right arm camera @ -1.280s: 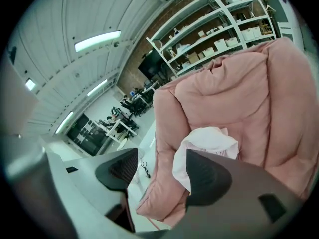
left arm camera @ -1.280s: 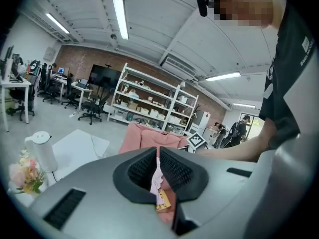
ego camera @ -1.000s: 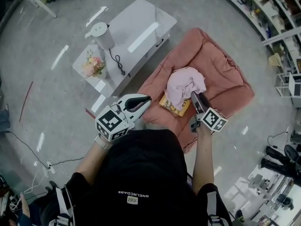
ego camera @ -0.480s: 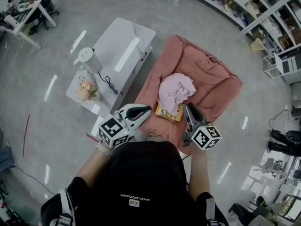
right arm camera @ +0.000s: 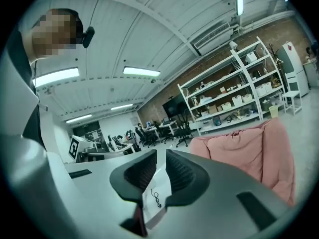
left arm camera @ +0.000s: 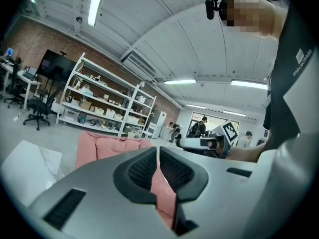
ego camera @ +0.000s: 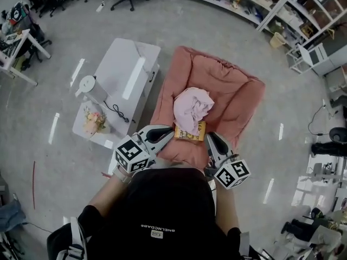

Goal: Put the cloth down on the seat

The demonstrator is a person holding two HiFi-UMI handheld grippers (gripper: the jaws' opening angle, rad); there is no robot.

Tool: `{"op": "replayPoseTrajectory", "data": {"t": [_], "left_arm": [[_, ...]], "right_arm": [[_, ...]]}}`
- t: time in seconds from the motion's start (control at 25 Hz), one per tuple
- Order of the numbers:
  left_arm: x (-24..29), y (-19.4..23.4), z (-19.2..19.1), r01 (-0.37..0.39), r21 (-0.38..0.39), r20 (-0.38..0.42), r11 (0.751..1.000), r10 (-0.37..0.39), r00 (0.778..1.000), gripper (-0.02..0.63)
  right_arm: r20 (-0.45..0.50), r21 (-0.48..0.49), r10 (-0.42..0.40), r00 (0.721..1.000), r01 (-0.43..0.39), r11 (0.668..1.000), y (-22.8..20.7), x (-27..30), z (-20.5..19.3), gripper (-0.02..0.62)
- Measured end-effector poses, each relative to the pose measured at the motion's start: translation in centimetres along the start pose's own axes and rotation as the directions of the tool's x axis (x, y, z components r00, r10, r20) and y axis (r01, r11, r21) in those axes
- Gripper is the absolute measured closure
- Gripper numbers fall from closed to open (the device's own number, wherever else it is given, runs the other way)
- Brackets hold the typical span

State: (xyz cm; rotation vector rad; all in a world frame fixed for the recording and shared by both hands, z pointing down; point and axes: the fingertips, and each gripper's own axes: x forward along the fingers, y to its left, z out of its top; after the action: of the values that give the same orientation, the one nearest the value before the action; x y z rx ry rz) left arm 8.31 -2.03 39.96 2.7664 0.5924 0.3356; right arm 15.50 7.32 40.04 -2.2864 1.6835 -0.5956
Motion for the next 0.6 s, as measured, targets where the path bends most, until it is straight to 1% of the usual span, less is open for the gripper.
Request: {"op": "replayPoseTrajectory", "data": {"t": [0.12, 0.32, 0.6], "left_arm": [[0.8, -1.2, 0.6, 0.039, -0.003, -0.005, 0.999, -0.039, 0.999, 0.591], [1.6, -2.3, 0.4, 0.082, 0.010, -0.029, 0.997, -0.082, 0.996, 0.591], [1.9, -2.3, 0.5, 0.104, 0.004, -0.035, 0.995, -0.104, 0.994, 0.591]], "right_arm": [[0.026, 0.003, -0.003, 1.000, 0.003, 1.000, 0.4, -1.7, 0.0, 0.520], [0.038, 0.004, -0.034, 0.999, 0.034, 0.999, 0.9, -3.0, -0.7, 0.520], [0.051, 0.012, -0.069, 0.996, 0.069, 0.998, 0.9, -3.3, -0.9, 0.520]]}}
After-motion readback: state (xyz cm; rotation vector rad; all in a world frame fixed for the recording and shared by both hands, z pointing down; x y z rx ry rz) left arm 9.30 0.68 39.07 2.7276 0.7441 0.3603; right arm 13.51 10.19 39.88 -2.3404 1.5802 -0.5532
